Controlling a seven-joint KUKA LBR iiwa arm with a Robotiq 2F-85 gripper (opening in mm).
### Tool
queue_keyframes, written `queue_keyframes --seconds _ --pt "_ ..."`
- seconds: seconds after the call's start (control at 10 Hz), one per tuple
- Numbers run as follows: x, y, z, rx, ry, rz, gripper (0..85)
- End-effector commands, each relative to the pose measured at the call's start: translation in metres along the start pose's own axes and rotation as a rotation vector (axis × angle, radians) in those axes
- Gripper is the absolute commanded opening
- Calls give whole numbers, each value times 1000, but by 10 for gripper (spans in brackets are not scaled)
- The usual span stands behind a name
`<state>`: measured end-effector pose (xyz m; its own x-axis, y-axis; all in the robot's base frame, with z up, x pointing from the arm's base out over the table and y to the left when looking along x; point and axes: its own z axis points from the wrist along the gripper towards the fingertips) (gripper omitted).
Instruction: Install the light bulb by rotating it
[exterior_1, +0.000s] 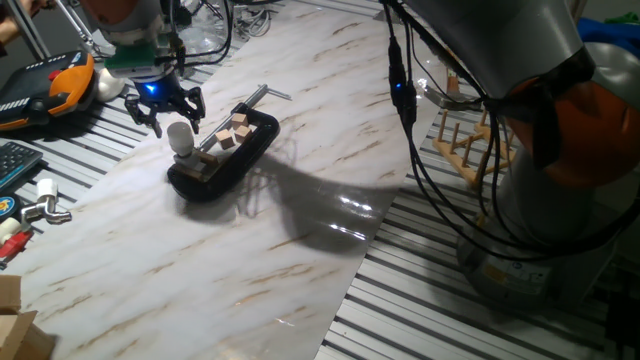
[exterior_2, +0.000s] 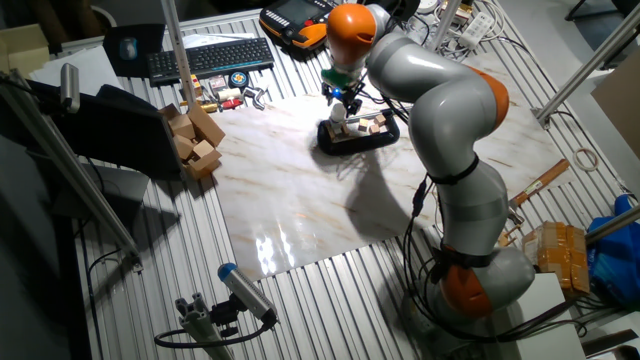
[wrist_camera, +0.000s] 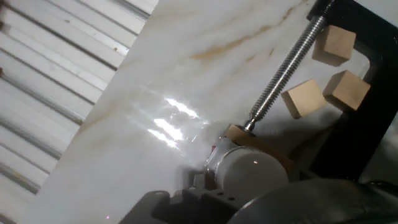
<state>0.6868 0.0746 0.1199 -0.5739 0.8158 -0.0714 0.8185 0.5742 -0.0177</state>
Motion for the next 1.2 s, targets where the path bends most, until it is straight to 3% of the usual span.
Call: queue_keyframes --seconds 0.0,0.2,0.3,0.4,0.7,1.1 --pt "0 0 0 -33 -10 -487 680" --pt "0 -1 -1 -42 -18 -644 680" --pt "0 -1 0 -46 -8 -705 680" --pt "0 0 0 -49 -6 -748 850" --pt "0 0 0 -37 -7 -844 850" --pt "0 0 0 -62 -34 -960 850"
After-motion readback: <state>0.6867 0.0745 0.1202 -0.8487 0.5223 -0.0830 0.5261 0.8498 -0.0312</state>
